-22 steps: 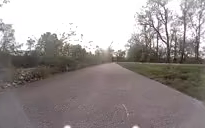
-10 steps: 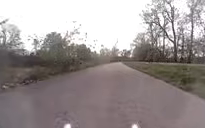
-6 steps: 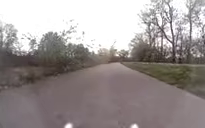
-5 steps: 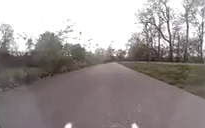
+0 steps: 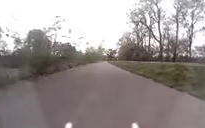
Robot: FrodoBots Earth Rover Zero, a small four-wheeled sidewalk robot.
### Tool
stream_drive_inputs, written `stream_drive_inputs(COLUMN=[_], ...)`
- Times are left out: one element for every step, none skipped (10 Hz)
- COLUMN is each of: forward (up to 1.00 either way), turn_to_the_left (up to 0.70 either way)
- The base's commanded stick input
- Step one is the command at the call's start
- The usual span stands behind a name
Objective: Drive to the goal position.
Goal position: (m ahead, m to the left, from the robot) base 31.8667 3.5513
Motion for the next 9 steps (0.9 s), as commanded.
stream_drive_inputs(forward=[1.0, 1.0, 1.0, 1.0, 1.0, 1.0, 1.0, 1.0, 1.0], turn_to_the_left=[0.0, 0.0, 0.0, 0.0, 0.0, 0.0, 0.0, 0.0, 0.0])
